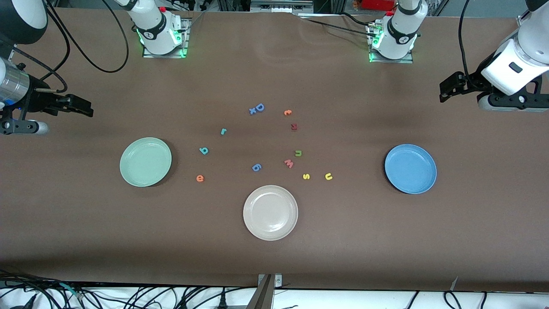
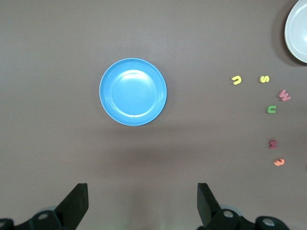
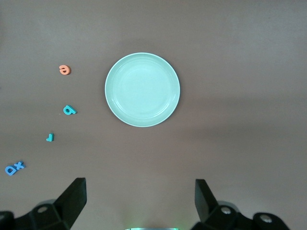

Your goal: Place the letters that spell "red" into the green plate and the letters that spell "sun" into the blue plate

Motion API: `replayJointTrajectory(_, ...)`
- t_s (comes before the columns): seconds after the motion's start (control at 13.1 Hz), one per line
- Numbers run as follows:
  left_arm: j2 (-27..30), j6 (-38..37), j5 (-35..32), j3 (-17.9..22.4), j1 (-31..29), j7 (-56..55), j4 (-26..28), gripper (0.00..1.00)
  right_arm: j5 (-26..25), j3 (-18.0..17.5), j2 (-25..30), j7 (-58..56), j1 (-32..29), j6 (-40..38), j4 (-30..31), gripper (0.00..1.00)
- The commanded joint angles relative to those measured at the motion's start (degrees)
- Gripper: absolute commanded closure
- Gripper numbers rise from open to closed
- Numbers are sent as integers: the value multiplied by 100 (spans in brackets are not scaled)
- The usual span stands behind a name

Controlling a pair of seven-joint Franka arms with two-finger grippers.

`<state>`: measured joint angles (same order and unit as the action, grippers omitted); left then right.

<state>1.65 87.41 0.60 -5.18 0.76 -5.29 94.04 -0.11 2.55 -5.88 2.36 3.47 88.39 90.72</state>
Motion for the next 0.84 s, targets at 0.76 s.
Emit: replayJointTrajectory(0.76, -85, -172, -78, 17, 21, -16, -202, 0, 90, 44, -36, -78, 14, -24, -81, 0)
